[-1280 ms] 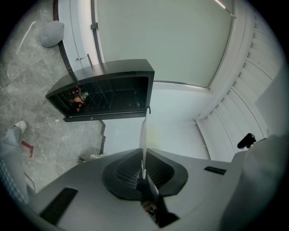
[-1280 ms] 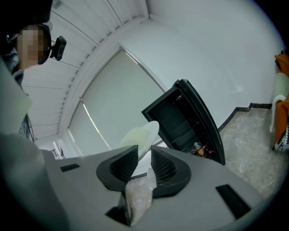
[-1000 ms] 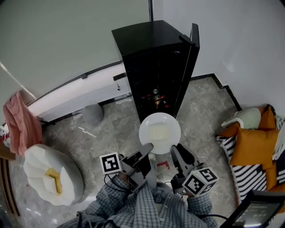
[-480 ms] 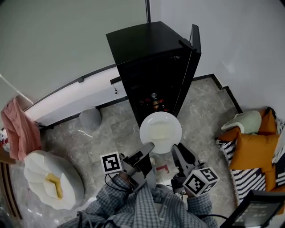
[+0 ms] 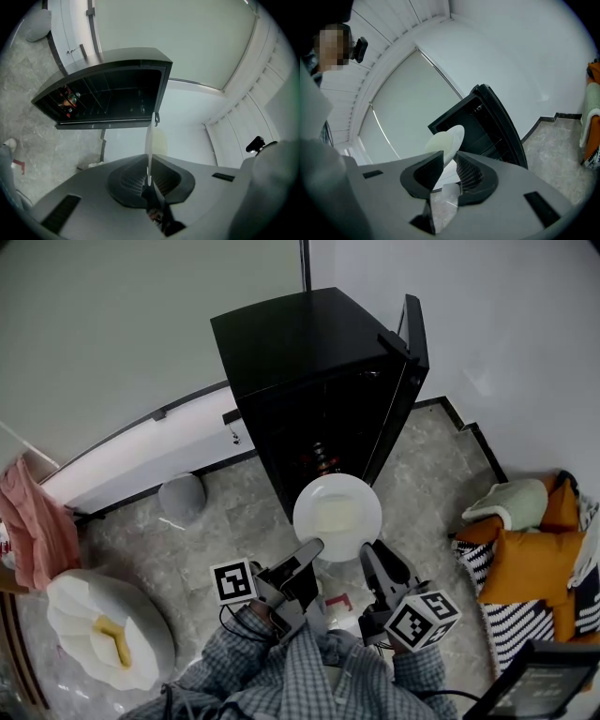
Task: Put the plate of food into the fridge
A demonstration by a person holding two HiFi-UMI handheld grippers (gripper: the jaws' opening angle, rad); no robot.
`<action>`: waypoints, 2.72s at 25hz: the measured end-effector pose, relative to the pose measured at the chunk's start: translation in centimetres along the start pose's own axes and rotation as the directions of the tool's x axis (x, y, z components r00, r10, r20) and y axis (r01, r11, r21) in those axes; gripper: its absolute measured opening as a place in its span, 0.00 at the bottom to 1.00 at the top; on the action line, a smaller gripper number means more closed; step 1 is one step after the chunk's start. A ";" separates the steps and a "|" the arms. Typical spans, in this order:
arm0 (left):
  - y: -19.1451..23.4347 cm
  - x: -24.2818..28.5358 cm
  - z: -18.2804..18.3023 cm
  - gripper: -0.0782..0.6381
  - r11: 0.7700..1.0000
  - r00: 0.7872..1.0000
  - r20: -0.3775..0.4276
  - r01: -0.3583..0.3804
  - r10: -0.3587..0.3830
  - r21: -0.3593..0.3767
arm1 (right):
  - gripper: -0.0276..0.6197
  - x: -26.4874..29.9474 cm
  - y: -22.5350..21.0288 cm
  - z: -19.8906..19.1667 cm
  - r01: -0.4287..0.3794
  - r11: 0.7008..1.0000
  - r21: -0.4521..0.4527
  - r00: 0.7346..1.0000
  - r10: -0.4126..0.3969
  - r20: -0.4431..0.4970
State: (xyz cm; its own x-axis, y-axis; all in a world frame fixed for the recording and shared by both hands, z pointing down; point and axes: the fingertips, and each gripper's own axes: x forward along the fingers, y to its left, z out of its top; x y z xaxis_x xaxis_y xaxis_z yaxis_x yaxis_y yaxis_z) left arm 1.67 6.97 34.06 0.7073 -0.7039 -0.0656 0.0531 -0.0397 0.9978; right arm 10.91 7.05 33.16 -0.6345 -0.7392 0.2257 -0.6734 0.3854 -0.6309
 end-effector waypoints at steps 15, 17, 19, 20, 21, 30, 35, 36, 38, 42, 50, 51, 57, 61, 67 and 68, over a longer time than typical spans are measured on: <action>1.8 1.7 6.2 0.14 1.000 1.000 0.002 -0.020 0.020 -0.007 | 0.18 6.5 -1.3 0.8 0.023 1.000 0.018 0.999 -0.023 -0.037; 2.1 1.7 6.6 0.14 1.000 1.000 0.007 -0.021 0.021 -0.013 | 0.18 7.1 -1.4 0.7 0.023 1.000 0.018 0.999 -0.022 -0.045; 2.3 1.7 6.9 0.14 1.000 1.000 0.013 -0.023 0.024 -0.018 | 0.18 7.5 -1.5 0.6 0.022 1.000 0.017 0.998 -0.021 -0.054; 2.4 1.8 7.1 0.14 0.999 1.000 0.015 -0.025 0.025 -0.020 | 0.18 7.7 -1.5 0.6 0.022 1.000 0.017 0.998 -0.021 -0.058; 2.5 1.8 7.2 0.14 0.999 0.999 0.017 -0.027 0.027 -0.022 | 0.18 7.9 -1.6 0.6 0.023 1.000 0.018 0.998 -0.022 -0.061; 3.6 2.0 8.3 0.14 0.998 0.997 0.055 -0.043 0.045 -0.034 | 0.18 9.6 -2.6 0.1 0.011 0.999 0.043 0.996 -0.007 -0.092; 4.8 2.5 8.9 0.14 0.998 0.993 0.099 -0.053 0.057 -0.044 | 0.18 10.8 -3.7 0.0 -0.013 1.000 0.027 0.991 0.016 -0.130; 5.2 2.7 9.0 0.14 0.998 0.992 0.107 -0.057 0.061 -0.042 | 0.18 11.0 -4.1 0.0 -0.017 1.000 0.024 0.990 0.020 -0.139; 5.8 3.1 9.3 0.14 0.997 0.990 0.124 -0.061 0.065 -0.037 | 0.18 11.5 -4.8 0.1 -0.024 0.999 0.026 0.987 0.028 -0.155; 6.8 3.8 9.1 0.14 0.997 0.984 0.165 -0.052 0.062 -0.064 | 0.18 12.0 -6.1 -0.1 -0.042 0.999 0.023 0.979 0.046 -0.197; 9.2 5.3 9.3 0.14 0.995 0.971 0.227 -0.057 0.076 -0.087 | 0.18 13.2 -8.8 -0.3 -0.078 0.997 0.014 0.964 0.079 -0.254; 9.6 5.5 9.3 0.14 0.994 0.969 0.233 -0.058 0.077 -0.088 | 0.18 13.4 -9.2 -0.4 -0.082 0.997 0.010 0.962 0.082 -0.261; 11.7 6.1 9.9 0.14 0.993 0.955 0.283 -0.056 0.084 -0.104 | 0.18 14.9 -11.0 -1.1 -0.108 0.994 0.001 0.955 0.104 -0.279; 13.5 6.3 10.4 0.14 0.992 0.945 0.311 -0.076 0.103 -0.098 | 0.18 16.0 -12.4 -2.0 -0.120 0.993 0.012 0.948 0.118 -0.297; 15.9 6.3 10.7 0.14 0.987 0.927 0.356 -0.078 0.123 -0.138 | 0.18 17.5 -13.9 -3.3 -0.154 0.988 0.012 0.930 0.149 -0.336; 16.2 6.3 10.9 0.14 0.988 0.923 0.363 -0.082 0.126 -0.133 | 0.18 17.8 -14.1 -3.5 -0.161 0.987 0.011 0.928 0.155 -0.339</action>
State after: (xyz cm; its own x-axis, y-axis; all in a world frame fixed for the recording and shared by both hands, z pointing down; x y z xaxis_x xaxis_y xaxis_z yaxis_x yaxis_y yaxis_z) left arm -0.73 -5.87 49.89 0.4037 -0.9123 0.0684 0.0880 0.1131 0.9897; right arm 7.79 -9.59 48.68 -0.8218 -0.4393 0.3630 -0.5584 0.4935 -0.6669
